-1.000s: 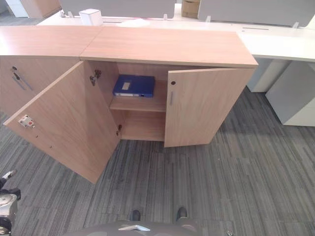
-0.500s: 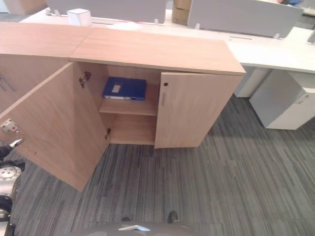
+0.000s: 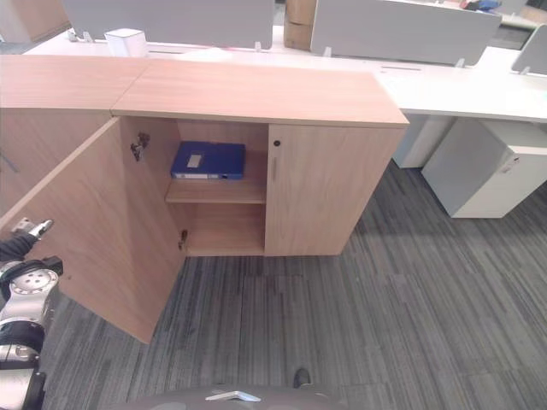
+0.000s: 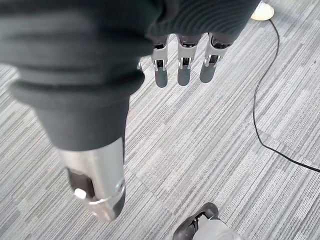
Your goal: Put the empty folder in the office cabinet
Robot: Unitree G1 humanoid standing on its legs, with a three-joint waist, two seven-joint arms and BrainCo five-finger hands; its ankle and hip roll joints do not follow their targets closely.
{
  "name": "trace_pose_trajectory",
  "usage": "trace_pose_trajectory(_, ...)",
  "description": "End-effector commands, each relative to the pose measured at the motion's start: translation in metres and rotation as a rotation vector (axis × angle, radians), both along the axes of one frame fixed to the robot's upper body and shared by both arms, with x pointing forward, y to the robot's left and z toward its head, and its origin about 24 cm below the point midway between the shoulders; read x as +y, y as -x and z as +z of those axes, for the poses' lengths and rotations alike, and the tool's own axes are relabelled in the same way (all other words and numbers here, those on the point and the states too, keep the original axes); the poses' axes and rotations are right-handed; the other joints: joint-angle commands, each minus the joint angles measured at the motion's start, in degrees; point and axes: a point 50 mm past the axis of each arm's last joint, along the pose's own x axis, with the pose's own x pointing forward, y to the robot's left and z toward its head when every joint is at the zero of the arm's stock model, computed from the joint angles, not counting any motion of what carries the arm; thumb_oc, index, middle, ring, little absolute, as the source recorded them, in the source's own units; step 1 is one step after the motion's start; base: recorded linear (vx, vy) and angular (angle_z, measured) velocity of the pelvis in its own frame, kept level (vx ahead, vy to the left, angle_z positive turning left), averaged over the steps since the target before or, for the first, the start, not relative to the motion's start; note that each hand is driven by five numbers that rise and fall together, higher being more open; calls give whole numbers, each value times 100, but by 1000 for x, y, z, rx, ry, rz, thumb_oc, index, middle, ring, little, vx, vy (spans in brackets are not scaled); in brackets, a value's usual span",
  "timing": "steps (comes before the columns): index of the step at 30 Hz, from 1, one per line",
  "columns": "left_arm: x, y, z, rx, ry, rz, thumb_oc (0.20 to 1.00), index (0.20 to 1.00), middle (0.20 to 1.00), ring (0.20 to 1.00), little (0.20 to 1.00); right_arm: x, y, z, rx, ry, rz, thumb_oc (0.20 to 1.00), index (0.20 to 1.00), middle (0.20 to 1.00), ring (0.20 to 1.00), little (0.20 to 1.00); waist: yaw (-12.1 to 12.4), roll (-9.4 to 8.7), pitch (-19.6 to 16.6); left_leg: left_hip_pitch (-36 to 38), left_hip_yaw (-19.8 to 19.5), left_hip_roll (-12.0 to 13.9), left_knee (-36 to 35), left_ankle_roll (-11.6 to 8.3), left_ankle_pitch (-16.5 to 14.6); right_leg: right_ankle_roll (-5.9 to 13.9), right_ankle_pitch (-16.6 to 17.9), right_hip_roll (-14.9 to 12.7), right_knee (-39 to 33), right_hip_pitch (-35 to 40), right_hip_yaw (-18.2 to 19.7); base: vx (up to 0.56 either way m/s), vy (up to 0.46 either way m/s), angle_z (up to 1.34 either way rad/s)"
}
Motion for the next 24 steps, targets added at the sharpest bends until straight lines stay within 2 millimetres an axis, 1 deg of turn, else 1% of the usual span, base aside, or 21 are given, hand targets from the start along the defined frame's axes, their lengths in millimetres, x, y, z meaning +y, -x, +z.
trace_pose_trajectory(1, -77, -38, 7, -181, 161, -351, 1000, 1000, 1000, 1000, 1000, -9, -21, 1, -10, 28, 21, 1000, 1000, 1000, 1000, 1000, -425, 137, 113, -49, -108, 68, 1, 92, -598, 554, -5, -284, 74, -72, 172, -5, -9, 14)
trace_pose_trajectory(2, -90, -37, 1, -201, 235, -386, 1000, 1000, 1000, 1000, 1000, -9, -22, 1, -12, 24, 25, 1000, 1000, 1000, 1000, 1000, -424, 137, 113, -51, -113, 65, 1, 98, -599, 547, -7, -284, 71, -61, 171, 0, -2, 8)
trace_pose_trajectory(4, -90, -37, 1, -201, 235, -386, 1000, 1000, 1000, 1000, 1000, -9, -22, 1, -12, 24, 25, 1000, 1000, 1000, 1000, 1000, -424, 137, 113, -51, -113, 65, 1, 98, -599, 547, -7, -284, 71, -61, 171, -4, -8, 9)
trace_pose_trajectory(5, -121, -33, -15, -214, 394, -472, 1000, 1000, 1000, 1000, 1000, -7, -28, 0, -20, 16, 33, 1000, 1000, 1000, 1000, 1000, -428, 124, 116, -53, -120, 59, 1, 113, -602, 535, -11, -284, 70, -44, 171, -7, -14, 12)
trace_pose_trajectory(6, -121, -33, -15, -214, 394, -472, 1000, 1000, 1000, 1000, 1000, -7, -28, 0, -20, 16, 33, 1000, 1000, 1000, 1000, 1000, -428, 124, 116, -53, -120, 59, 1, 113, -602, 535, -11, -284, 70, -44, 171, -8, -22, 5)
trace_pose_trajectory(7, -148, -29, -24, -197, 485, -582, 1000, 1000, 1000, 1000, 1000, -8, -33, 0, -28, 15, 36, 1000, 1000, 1000, 1000, 1000, -421, 126, 106, -49, -122, 59, 1, 124, -606, 527, -11, -282, 63, -31, 192, 0, -27, -13)
trace_pose_trajectory(8, -177, -21, -31, -155, 547, -731, 1000, 1000, 1000, 1000, 1000, -7, -36, 0, -32, 6, 17, 1000, 1000, 1000, 1000, 1000, -405, 122, 88, -36, -113, 63, 1, 141, -617, 519, -16, -275, 55, -16, 211, 0, -26, -10)
trace_pose_trajectory(9, -177, -21, -31, -154, 548, -732, 1000, 1000, 1000, 1000, 1000, -7, -36, 0, -32, 6, 16, 1000, 1000, 1000, 1000, 1000, -397, 123, 87, -34, -108, 64, 1, 141, -619, 519, -16, -274, 55, -17, 216, 0, 0, 0)
trace_pose_trajectory(12, -192, -13, -39, -127, 622, -792, 1000, 1000, 1000, 1000, 1000, -7, -40, 0, -34, 0, 8, 1000, 1000, 1000, 1000, 1000, -368, 129, 68, -21, -103, 78, 1, 148, -628, 512, -29, -259, 40, 4, 227, 2, -24, -14)
trace_pose_trajectory(14, -195, -5, -47, -87, 649, -804, 1000, 1000, 1000, 1000, 1000, -5, -44, -1, -35, -7, 13, 1000, 1000, 1000, 1000, 1000, -336, 145, 66, -27, -111, 87, 1, 153, -621, 505, -46, -252, 33, 19, 225, -12, -35, -50)
trace_pose_trajectory(15, -195, -1, -53, -61, 660, -797, 1000, 1000, 1000, 1000, 1000, -5, -45, -1, -33, -8, 16, 1000, 1000, 1000, 1000, 1000, -317, 154, 63, -32, -121, 88, 1, 154, -616, 500, -53, -250, 39, 24, 215, -10, -22, -10)
trace_pose_trajectory(16, -195, -1, -53, -61, 660, -797, 1000, 1000, 1000, 1000, 1000, -5, -45, -1, -33, -8, 16, 1000, 1000, 1000, 1000, 1000, -318, 155, 61, -33, -122, 89, 1, 154, -616, 499, -53, -250, 40, 24, 214, -8, -17, 10)
trace_pose_trajectory(17, -193, 3, -59, -40, 671, -783, 1000, 1000, 1000, 1000, 1000, -4, -46, -1, -31, -10, 21, 1000, 1000, 1000, 1000, 1000, -305, 167, 61, -38, -136, 89, 1, 155, -611, 495, -62, -244, 50, 25, 209, -12, -13, 5)
trace_pose_trajectory(20, -182, 25, -87, 87, 693, -701, 1000, 1000, 1000, 1000, 1000, -3, -52, -2, -37, -14, 38, 1000, 1000, 1000, 1000, 1000, -235, 203, 55, -38, -159, 81, 1, 168, -598, 481, -93, -243, 66, 47, 189, -12, -16, -17)
trace_pose_trajectory(21, -169, 47, -113, 227, 687, -624, 1000, 1000, 1000, 1000, 1000, -1, -57, -2, -45, -17, 46, 1000, 1000, 1000, 1000, 1000, -179, 227, 51, -31, -178, 67, 1, 180, -592, 472, -117, -245, 87, 64, 163, -10, -12, -18)
trace_pose_trajectory(22, -164, 58, -125, 301, 676, -594, 1000, 1000, 1000, 1000, 1000, 0, -59, -2, -48, -20, 47, 1000, 1000, 1000, 1000, 1000, -157, 237, 48, -29, -186, 64, 1, 183, -585, 469, -124, -247, 96, 72, 145, -8, -9, -5)
trace_pose_trajectory(23, -164, 57, -125, 301, 675, -594, 1000, 1000, 1000, 1000, 1000, 0, -59, -2, -48, -20, 47, 1000, 1000, 1000, 1000, 1000, -160, 238, 49, -29, -188, 64, 1, 183, -585, 469, -126, -248, 96, 73, 143, -5, -1, 3)
trace_pose_trajectory(24, -158, 69, -136, 375, 661, -562, 1000, 1000, 1000, 1000, 1000, 1, -61, -3, -52, -23, 50, 1000, 1000, 1000, 1000, 1000, -140, 255, 44, -29, -199, 58, 1, 188, -580, 464, -130, -253, 106, 78, 126, -2, 1, 10)
